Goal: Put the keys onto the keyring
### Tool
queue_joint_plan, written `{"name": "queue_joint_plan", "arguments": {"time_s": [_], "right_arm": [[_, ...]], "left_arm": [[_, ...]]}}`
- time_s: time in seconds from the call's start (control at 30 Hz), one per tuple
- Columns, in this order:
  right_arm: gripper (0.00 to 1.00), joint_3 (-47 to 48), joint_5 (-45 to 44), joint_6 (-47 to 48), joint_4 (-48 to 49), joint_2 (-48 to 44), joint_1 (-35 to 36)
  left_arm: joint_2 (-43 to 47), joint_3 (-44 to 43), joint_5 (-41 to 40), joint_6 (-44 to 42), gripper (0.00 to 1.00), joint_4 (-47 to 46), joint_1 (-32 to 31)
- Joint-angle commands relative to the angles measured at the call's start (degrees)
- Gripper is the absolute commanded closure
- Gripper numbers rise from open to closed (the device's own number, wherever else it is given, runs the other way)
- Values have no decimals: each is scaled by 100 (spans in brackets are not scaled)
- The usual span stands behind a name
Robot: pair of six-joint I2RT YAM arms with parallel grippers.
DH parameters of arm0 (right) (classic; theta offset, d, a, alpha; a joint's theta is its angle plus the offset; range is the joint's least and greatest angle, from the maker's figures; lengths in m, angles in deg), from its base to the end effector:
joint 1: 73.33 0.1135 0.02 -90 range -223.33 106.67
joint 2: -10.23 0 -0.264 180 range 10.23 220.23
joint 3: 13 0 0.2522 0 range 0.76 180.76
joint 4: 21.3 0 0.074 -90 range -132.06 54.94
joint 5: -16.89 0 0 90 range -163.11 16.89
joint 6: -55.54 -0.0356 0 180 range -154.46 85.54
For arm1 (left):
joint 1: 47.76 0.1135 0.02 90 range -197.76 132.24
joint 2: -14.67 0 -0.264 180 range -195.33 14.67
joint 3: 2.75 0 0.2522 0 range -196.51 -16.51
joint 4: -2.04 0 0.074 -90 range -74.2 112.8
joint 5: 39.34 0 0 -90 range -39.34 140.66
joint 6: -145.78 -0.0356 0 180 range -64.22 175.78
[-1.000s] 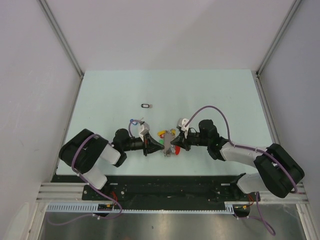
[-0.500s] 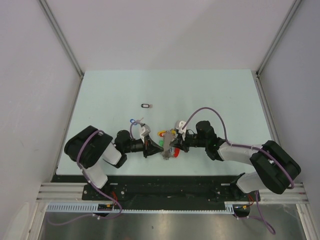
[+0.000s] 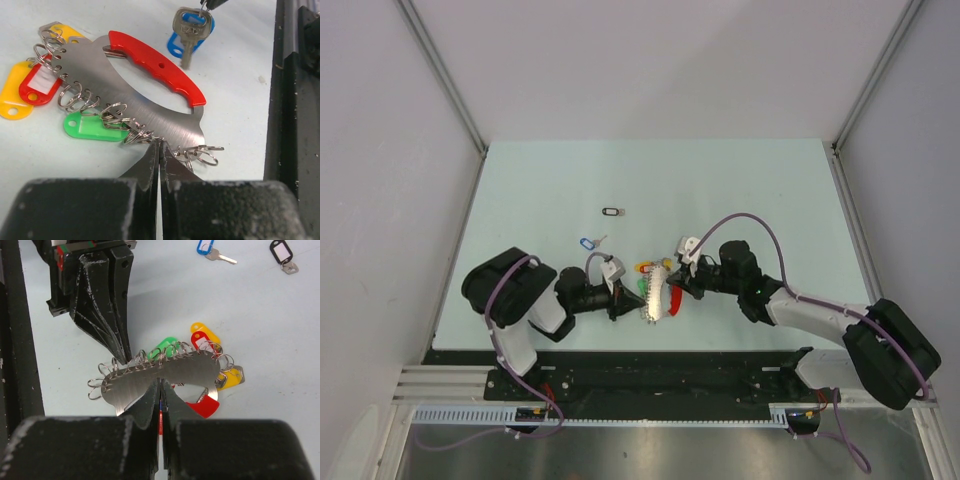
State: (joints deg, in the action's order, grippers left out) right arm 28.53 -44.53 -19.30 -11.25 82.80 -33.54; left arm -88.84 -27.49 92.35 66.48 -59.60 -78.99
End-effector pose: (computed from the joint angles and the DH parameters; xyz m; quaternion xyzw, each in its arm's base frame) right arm 0.1853 0.1765 0.1976 -0.4925 0.6440 0.3158 0.4929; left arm 0.1818 -0.1379 0.0932 0.3419 0.7022 -0.4659 0.4159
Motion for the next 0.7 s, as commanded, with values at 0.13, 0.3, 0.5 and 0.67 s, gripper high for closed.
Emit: {"name": "queue_joint_plan", "arguments": {"time_s": [0.13, 0.3, 0.5, 0.67], "right_arm": [[100, 176, -256, -4, -105, -296, 20], [100, 168, -256, -22, -158, -393, 20], [100, 150, -212, -48, -175, -481, 29], [100, 141, -221, -48, -219, -560, 29]], "left_arm": [[480, 132, -662, -683, 94, -522, -191], [1006, 0, -697, -998, 88, 480, -437], [1254, -290, -1162, -1290, 85, 1773, -569], [1507, -422, -1444, -1149, 73, 2186, -569]]}}
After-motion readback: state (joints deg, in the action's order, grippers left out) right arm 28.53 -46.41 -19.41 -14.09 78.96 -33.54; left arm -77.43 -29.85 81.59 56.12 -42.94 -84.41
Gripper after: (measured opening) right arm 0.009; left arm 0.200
